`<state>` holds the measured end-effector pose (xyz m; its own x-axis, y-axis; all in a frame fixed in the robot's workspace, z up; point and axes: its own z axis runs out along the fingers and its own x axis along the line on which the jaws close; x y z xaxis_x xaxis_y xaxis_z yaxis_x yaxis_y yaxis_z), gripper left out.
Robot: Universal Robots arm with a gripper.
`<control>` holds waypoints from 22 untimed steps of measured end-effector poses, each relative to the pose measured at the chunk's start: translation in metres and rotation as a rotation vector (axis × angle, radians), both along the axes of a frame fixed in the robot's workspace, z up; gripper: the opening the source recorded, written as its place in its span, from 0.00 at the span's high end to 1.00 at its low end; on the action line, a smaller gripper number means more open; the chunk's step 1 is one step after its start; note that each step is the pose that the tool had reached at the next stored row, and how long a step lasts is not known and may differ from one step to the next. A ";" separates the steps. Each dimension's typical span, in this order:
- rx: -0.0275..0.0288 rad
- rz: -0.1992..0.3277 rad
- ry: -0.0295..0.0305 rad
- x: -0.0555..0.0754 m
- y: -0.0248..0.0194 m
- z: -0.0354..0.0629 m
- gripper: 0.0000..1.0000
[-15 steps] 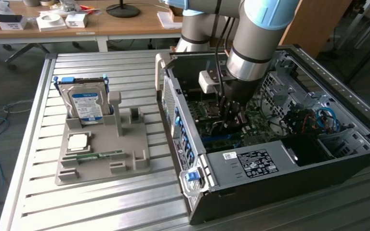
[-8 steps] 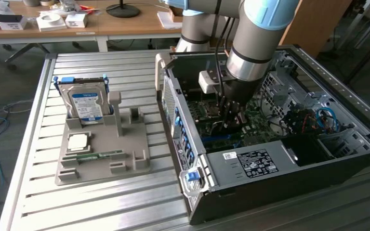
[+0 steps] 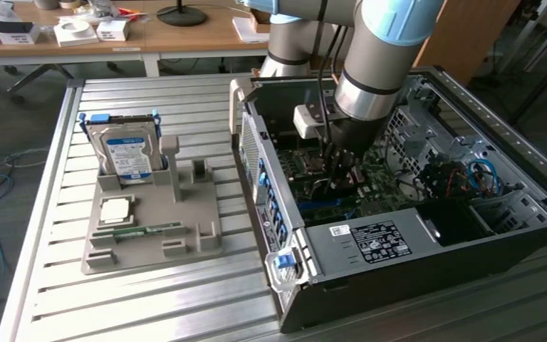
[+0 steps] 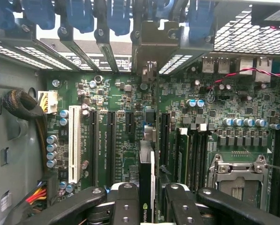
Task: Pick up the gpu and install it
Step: 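Insert the gpu into the slot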
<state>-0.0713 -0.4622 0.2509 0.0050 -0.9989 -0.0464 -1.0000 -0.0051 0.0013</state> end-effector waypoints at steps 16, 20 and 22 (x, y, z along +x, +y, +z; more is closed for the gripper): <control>0.0000 -0.003 0.0000 0.000 -0.0012 -0.0002 0.74; 0.0000 -0.003 0.0001 0.000 -0.0017 -0.0001 0.74; 0.0000 -0.003 0.0001 0.000 -0.0017 -0.0002 0.74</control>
<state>-0.0713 -0.4639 0.2507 0.0019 -0.9989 -0.0464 -1.0000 -0.0020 0.0014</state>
